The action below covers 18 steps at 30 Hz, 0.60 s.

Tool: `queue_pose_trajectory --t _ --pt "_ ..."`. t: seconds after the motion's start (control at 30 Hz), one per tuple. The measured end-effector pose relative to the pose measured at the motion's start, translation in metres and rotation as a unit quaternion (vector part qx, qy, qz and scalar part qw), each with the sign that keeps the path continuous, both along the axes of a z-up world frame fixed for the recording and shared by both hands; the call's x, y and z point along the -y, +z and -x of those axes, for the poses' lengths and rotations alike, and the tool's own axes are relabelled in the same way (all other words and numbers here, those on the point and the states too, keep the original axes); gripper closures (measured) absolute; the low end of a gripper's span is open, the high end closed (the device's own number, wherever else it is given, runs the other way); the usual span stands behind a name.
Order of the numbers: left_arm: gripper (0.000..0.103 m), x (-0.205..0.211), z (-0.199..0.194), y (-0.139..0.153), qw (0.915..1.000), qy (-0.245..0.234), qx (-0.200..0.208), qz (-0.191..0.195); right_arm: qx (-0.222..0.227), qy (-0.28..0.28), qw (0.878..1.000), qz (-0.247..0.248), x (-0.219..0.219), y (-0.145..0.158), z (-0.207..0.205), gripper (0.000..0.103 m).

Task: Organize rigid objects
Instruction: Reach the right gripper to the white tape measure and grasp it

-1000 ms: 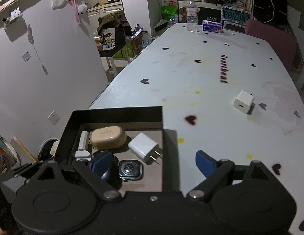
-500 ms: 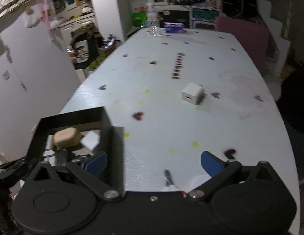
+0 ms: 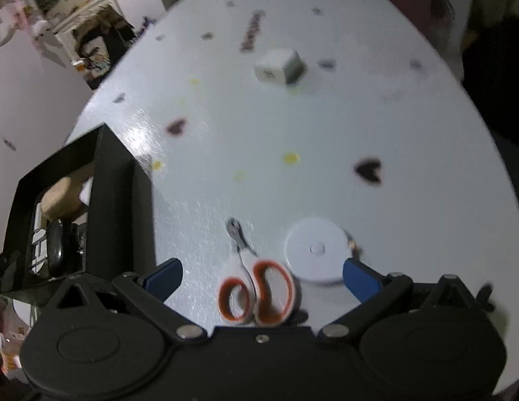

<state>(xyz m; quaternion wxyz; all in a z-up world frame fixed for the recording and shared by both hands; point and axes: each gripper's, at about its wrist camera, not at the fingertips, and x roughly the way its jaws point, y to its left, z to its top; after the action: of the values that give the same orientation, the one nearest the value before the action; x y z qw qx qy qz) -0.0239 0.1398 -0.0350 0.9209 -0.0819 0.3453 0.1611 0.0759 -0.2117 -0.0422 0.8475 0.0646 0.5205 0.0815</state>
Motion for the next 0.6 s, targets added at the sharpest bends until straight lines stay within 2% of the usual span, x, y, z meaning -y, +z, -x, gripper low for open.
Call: queue_pose_trajectory --t 0.13,0.2,0.23,0.33,0.43,0.57,0.6 --pt "0.099 0.0 0.0 0.0 1.0 0.0 0.0 0.0 0.002 -0.038 0.999 0.009 0.012 -0.007 -0.008 0.01" --pt "0.099 0.001 0.0 0.0 1.0 0.0 0.0 0.0 -0.011 -0.06 0.998 0.005 0.02 -0.014 -0.015 0.023" --pt "0.099 0.0 0.0 0.0 1.0 0.0 0.0 0.0 -0.017 -0.069 0.997 0.007 0.023 -0.018 -0.017 0.026" --pt "0.099 0.001 0.0 0.0 1.0 0.0 0.0 -0.001 -0.021 -0.066 0.997 0.024 0.025 -0.025 -0.022 0.028" --pt "0.099 0.001 0.0 0.0 1.0 0.0 0.0 -0.001 -0.007 -0.048 0.998 0.047 0.018 -0.025 -0.021 0.03" --pt "0.099 0.001 0.0 0.0 1.0 0.0 0.0 -0.002 0.01 -0.039 0.996 0.075 0.012 -0.024 -0.022 0.046" --pt "0.099 0.001 0.0 0.0 1.0 0.0 0.0 -0.001 0.01 -0.04 0.996 0.074 0.013 -0.024 -0.021 0.046"
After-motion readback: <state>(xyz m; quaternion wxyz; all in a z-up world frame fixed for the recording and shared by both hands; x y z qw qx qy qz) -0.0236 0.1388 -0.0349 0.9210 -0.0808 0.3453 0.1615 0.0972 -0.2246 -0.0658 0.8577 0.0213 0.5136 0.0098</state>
